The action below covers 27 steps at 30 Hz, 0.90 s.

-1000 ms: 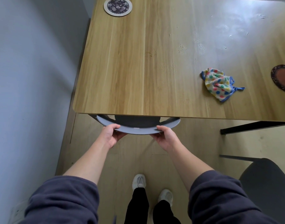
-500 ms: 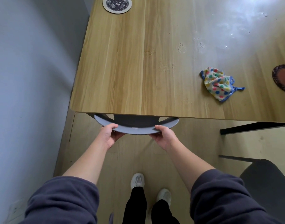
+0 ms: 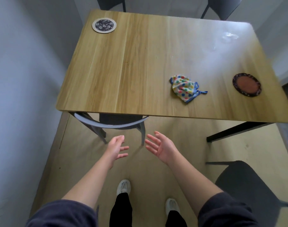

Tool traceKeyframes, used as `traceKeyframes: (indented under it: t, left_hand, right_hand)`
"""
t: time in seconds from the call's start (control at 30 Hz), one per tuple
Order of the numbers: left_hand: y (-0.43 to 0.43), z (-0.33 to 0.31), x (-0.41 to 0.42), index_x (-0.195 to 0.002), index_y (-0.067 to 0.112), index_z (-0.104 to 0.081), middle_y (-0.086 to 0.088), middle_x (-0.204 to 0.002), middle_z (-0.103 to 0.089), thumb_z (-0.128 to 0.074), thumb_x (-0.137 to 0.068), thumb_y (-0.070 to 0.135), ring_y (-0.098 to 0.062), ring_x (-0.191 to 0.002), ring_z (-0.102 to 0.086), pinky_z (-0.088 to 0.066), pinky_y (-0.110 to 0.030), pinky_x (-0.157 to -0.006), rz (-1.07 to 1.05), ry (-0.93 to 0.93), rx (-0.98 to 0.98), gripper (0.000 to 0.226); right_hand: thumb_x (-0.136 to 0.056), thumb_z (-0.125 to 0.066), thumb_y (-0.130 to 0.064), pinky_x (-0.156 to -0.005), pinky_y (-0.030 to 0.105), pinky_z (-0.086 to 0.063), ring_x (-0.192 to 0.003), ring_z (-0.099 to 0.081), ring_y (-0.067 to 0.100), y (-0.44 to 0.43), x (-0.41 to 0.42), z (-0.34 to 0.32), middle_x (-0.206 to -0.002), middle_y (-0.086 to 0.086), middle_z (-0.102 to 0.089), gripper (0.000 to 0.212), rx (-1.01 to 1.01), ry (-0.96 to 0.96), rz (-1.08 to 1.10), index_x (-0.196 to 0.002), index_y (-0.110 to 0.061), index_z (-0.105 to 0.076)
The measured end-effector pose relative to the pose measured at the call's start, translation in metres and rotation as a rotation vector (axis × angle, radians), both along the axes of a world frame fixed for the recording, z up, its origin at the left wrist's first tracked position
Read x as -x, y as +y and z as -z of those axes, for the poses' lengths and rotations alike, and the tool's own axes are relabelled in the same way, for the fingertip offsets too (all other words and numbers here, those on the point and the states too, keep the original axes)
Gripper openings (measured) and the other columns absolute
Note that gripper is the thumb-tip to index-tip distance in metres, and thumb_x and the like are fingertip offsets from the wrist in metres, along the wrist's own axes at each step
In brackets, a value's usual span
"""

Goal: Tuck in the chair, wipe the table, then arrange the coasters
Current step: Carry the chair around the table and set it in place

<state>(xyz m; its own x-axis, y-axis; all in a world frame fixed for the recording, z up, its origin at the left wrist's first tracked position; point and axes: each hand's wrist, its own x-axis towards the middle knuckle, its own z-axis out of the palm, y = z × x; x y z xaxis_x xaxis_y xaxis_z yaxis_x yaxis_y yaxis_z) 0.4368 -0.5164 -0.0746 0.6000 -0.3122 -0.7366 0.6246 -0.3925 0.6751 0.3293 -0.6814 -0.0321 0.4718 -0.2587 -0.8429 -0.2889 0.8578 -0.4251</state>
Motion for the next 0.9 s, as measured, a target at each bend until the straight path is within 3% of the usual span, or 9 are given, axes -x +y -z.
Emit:
traceKeyframes:
  t: [0.2,0.37,0.63,0.9]
  left_hand:
    - [-0.068,-0.022,0.129,-0.107,0.021,-0.055,-0.002,-0.113,-0.061,-0.045,-0.099,0.023,-0.017,-0.091,-0.063,-0.055,-0.03,-0.064,0.09,-0.211,-0.03,0.013]
    - [-0.135,-0.052,0.243,-0.102,0.014,-0.056,-0.004,-0.105,-0.062,-0.044,-0.098,0.011,-0.014,-0.078,-0.061,-0.051,-0.031,-0.063,0.156,-0.256,0.047,0.013]
    - [-0.178,-0.088,0.376,-0.105,0.012,-0.058,-0.003,-0.101,-0.064,-0.046,-0.098,0.009,-0.012,-0.078,-0.06,-0.048,-0.025,-0.06,0.409,-0.353,0.055,0.014]
    - [-0.19,-0.079,0.519,-0.1,0.014,-0.059,-0.004,-0.099,-0.065,-0.046,-0.097,0.008,-0.015,-0.078,-0.061,-0.048,-0.027,-0.06,0.404,-0.391,0.076,0.014]
  right_hand:
    - [-0.103,-0.043,-0.015,-0.07,0.035,-0.058,-0.098,-0.069,0.026,-0.075,0.131,-0.025,-0.114,0.011,-0.068,0.028,0.101,-0.075,-0.043,-0.129,-0.012,-0.054]
    - [-0.103,-0.043,-0.015,-0.067,0.032,-0.058,-0.095,-0.069,0.026,-0.134,0.247,-0.037,-0.114,0.012,-0.068,0.025,0.195,-0.091,-0.01,-0.124,-0.011,-0.056]
    - [-0.099,-0.046,-0.006,-0.068,0.034,-0.056,-0.089,-0.067,0.027,-0.194,0.389,-0.05,-0.109,0.015,-0.066,0.024,0.342,-0.037,-0.041,-0.121,-0.005,-0.056]
    - [-0.099,-0.044,-0.003,-0.064,0.034,-0.055,-0.074,-0.067,0.022,-0.211,0.523,-0.044,-0.091,0.008,-0.07,0.019,0.444,-0.014,-0.088,-0.112,-0.009,-0.058]
